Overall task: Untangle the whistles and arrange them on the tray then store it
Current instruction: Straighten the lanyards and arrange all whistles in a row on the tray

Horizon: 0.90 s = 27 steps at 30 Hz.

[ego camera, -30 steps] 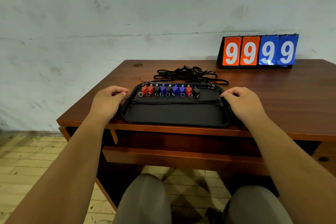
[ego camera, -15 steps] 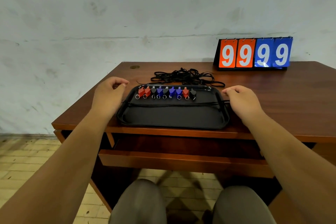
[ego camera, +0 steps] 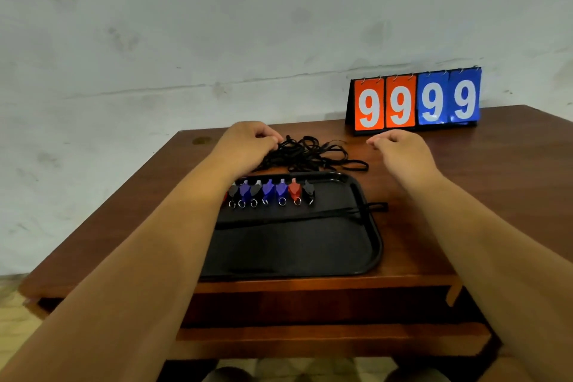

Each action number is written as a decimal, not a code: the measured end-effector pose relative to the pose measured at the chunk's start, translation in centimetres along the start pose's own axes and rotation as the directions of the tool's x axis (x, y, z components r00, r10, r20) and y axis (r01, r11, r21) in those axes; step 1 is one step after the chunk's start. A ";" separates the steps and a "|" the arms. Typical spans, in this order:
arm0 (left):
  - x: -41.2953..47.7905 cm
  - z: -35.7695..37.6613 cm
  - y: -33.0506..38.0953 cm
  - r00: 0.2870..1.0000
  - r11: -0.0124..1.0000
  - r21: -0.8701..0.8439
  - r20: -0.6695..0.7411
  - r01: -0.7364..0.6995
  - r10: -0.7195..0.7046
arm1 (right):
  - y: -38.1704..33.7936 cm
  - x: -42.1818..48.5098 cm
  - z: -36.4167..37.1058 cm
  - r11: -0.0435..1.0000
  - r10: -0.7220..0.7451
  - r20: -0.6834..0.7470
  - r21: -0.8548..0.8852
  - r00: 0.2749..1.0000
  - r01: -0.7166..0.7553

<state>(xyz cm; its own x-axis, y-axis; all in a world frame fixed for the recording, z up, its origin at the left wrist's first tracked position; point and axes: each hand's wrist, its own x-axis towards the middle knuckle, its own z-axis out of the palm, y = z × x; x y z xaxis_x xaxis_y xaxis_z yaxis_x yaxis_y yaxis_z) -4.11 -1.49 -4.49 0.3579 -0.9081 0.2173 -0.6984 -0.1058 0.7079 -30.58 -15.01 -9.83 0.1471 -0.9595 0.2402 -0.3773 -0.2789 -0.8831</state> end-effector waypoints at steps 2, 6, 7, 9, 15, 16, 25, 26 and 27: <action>1.4 1.0 0.3 1.000 1.000 0.008 0.024 -0.008 0.008 | 0.0 1.1 0.3 1.000 -0.001 0.000 0.024 1.000 0.001; 4.5 4.0 0.8 0.987 0.993 0.081 0.146 -0.083 0.071 | 1.5 2.7 1.3 0.997 0.005 -0.026 0.074 1.000 -0.003; 5.2 4.8 1.0 0.979 0.987 0.112 0.180 -0.117 0.095 | 2.2 2.9 1.6 0.998 -0.001 -0.047 0.069 0.999 0.004; 6.8 6.2 1.6 0.962 0.967 0.179 0.233 -0.184 0.140 | 3.2 3.4 1.8 0.998 0.002 -0.067 0.062 0.998 0.003; 10.0 9.2 2.7 0.891 0.889 0.364 0.444 -0.277 0.096 | 4.3 4.9 1.6 0.997 0.067 -0.060 0.038 0.996 -0.064; 10.4 9.5 2.5 0.882 0.871 0.404 0.466 -0.280 0.068 | 4.4 4.9 1.7 0.998 0.067 -0.053 0.022 0.996 -0.066; 11.8 10.9 1.8 0.897 0.832 0.477 0.440 -0.282 0.052 | 4.7 4.9 2.0 1.000 0.021 -0.042 0.023 0.999 -0.020; 11.8 11.0 1.9 0.900 0.818 0.497 0.433 -0.291 0.057 | 4.7 4.9 1.9 0.999 0.027 -0.042 0.029 0.999 -0.026; 11.8 11.1 2.0 0.905 0.805 0.515 0.421 -0.296 0.064 | 4.6 5.0 1.9 0.999 0.035 -0.042 0.035 0.998 -0.034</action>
<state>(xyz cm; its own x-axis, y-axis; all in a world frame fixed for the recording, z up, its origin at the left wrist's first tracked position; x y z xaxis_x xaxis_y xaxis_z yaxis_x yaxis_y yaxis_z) -8.14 -16.90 -7.99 0.0184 -0.9990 -0.0414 -0.9869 -0.0248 0.1593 -29.87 -21.00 -13.49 0.0950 -0.9695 0.2259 -0.3497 -0.2449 -0.9043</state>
